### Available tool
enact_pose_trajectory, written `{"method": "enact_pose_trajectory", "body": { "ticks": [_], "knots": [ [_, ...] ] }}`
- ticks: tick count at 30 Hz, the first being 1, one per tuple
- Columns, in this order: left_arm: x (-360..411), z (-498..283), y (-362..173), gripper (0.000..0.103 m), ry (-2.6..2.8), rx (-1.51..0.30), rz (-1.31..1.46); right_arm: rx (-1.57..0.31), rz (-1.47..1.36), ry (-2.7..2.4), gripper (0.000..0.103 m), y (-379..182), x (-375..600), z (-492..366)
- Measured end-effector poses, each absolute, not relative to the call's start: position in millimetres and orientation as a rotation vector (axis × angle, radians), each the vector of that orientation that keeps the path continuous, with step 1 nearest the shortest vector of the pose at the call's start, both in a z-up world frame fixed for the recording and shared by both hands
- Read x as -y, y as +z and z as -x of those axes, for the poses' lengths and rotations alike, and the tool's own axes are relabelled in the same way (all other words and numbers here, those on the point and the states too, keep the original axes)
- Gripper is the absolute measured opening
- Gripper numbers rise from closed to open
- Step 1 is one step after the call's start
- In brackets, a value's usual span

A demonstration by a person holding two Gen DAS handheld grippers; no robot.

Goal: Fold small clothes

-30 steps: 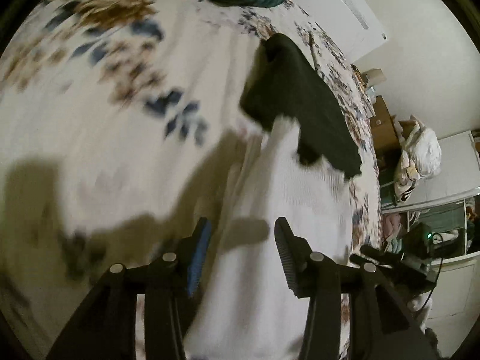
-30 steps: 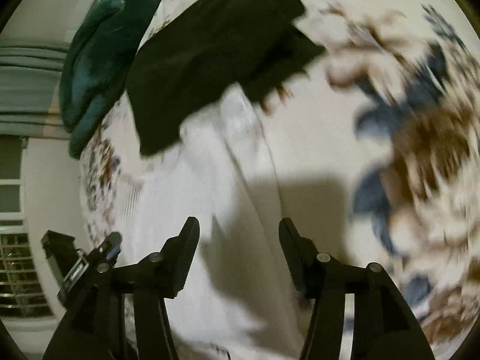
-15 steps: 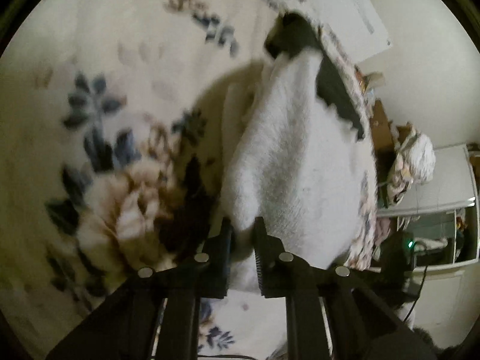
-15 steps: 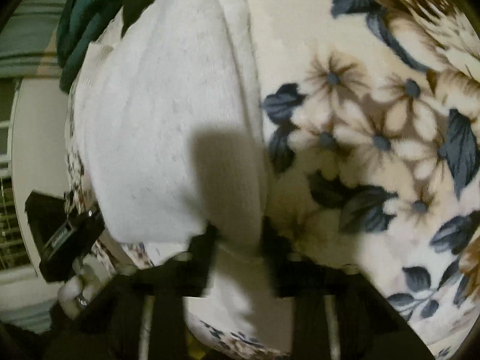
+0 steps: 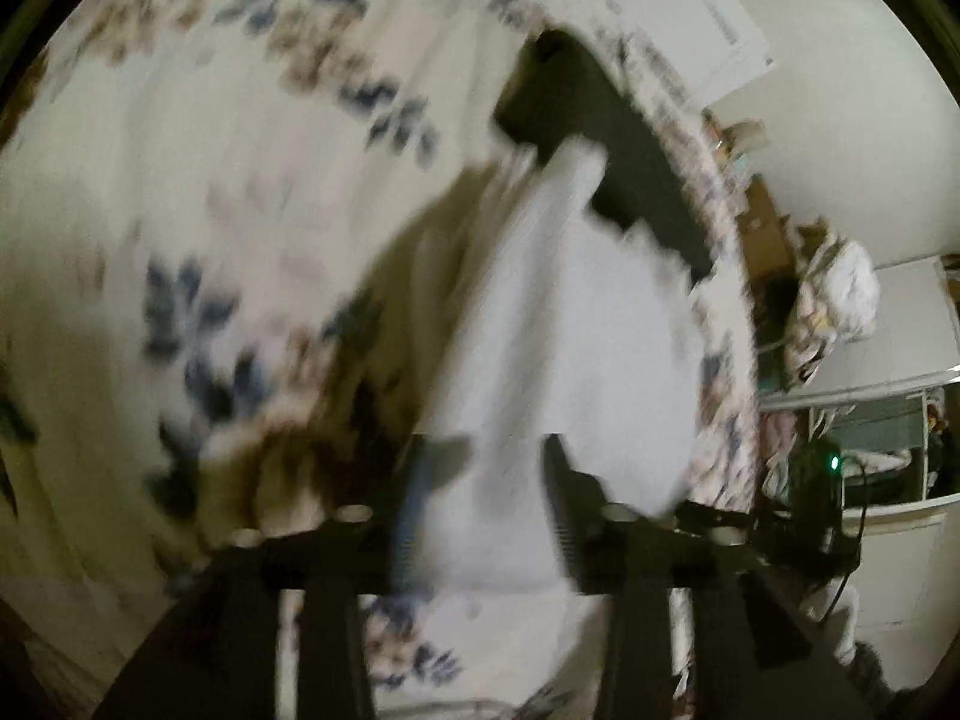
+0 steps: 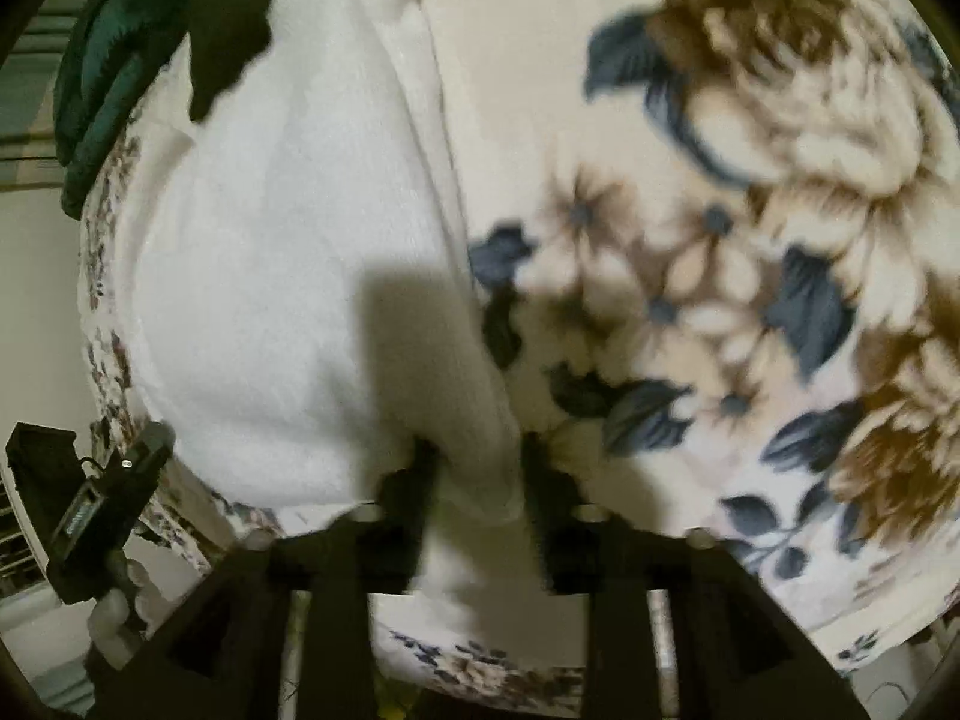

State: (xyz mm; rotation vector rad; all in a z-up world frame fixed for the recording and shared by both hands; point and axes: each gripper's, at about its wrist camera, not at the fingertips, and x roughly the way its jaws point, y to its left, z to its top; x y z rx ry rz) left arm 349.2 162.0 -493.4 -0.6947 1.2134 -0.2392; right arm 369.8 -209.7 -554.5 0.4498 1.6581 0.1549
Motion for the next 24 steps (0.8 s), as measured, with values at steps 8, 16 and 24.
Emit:
{"method": "enact_pose_trajectory", "body": {
  "ticks": [8,16,24],
  "knots": [
    [-139.1,-469.0,-517.5,0.056,-0.252,-1.16,0.583,-1.453,-0.638,0.158,0.055,-528.7,227.2,-455.2],
    [-139.9,-505.4,-515.2,0.006,-0.271,-1.12,0.528,-1.402,-0.645,0.18,0.007,-551.9,204.9,-532.0],
    [-161.2,-520.8,-558.4,0.01,-0.255,-1.219,0.682,-1.314,-0.725,0.041,0.004,-542.2,232.7,-540.3]
  ]
}}
